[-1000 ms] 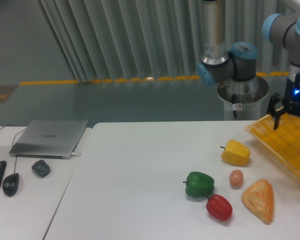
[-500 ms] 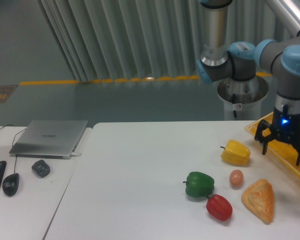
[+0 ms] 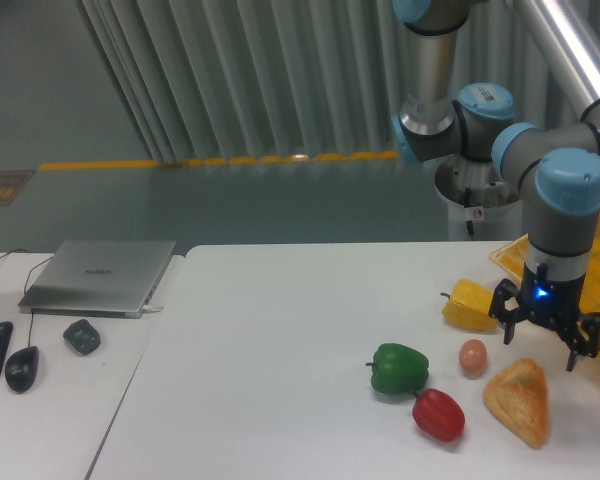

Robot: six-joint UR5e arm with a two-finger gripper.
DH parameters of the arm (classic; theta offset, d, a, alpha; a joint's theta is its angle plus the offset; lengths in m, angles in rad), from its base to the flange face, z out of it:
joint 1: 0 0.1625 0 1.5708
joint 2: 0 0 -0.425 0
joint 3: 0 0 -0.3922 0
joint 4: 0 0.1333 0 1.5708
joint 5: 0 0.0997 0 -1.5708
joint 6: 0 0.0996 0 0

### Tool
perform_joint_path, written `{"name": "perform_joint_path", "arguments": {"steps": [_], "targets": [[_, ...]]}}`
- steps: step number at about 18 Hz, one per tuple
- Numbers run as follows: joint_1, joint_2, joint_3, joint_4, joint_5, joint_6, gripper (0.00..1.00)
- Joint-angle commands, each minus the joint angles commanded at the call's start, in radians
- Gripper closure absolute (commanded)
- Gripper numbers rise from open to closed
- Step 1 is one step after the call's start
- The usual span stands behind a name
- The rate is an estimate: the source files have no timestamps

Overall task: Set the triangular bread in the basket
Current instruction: 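Lower the open gripper from above the basket toward the triangular bread, then close the gripper on the triangular orange bread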

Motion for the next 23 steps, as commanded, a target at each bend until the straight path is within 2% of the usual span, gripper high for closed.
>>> {"name": "perform_joint_path", "arguments": {"steps": [12, 20, 21, 23], "targets": [[-0.006, -0.068, 0.014, 0.003, 0.005, 0.005, 0.00], [-0.006, -0.092, 0.031, 0.005, 0.006, 0.000, 0.00], [-0.008, -0.094, 0.035, 0.005, 0.006, -0.002, 0.05], [-0.009, -0.100, 0.037, 0.006, 0.006, -0.002, 0.07]]}}
